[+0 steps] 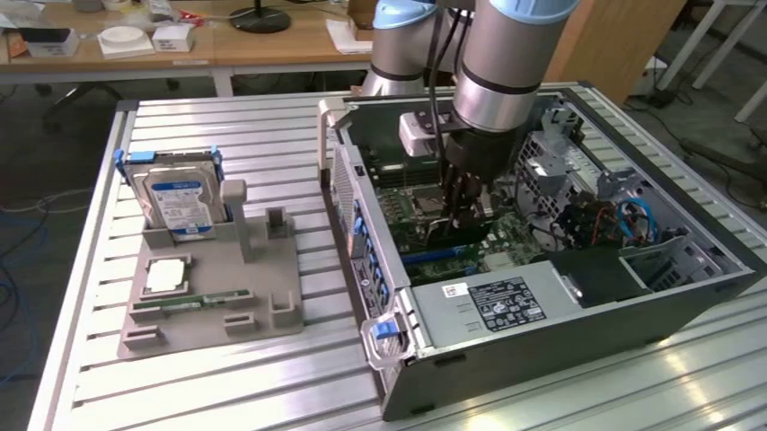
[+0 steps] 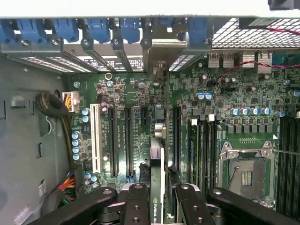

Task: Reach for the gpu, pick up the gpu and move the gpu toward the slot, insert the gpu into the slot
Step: 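Insert the gpu into the slot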

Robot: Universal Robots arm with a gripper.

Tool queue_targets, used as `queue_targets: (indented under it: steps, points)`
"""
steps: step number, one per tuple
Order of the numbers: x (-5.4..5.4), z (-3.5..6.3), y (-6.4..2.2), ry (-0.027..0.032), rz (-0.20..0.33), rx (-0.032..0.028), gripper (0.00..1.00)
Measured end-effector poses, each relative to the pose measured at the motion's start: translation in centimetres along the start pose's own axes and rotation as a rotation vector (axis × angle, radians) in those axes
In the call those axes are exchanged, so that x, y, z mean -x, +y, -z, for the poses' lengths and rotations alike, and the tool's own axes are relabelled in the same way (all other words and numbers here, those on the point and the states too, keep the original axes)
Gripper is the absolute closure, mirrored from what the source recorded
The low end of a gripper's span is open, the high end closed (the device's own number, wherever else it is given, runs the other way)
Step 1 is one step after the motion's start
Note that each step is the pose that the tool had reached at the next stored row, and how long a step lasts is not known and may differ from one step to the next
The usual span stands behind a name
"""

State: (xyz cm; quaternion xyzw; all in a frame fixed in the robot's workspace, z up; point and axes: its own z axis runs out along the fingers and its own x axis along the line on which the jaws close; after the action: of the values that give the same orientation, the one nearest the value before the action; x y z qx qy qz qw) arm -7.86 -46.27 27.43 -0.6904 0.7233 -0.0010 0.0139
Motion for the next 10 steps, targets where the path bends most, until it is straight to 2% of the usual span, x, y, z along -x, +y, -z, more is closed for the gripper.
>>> queue_targets:
  steps: [5,10]
  points:
    - [-0.01,-0.33,0.11,-0.0004,0.0,-0.0001,0.74]
    - [-0.02,-0.66,0.25,-0.0039,0.0,0.0,0.74]
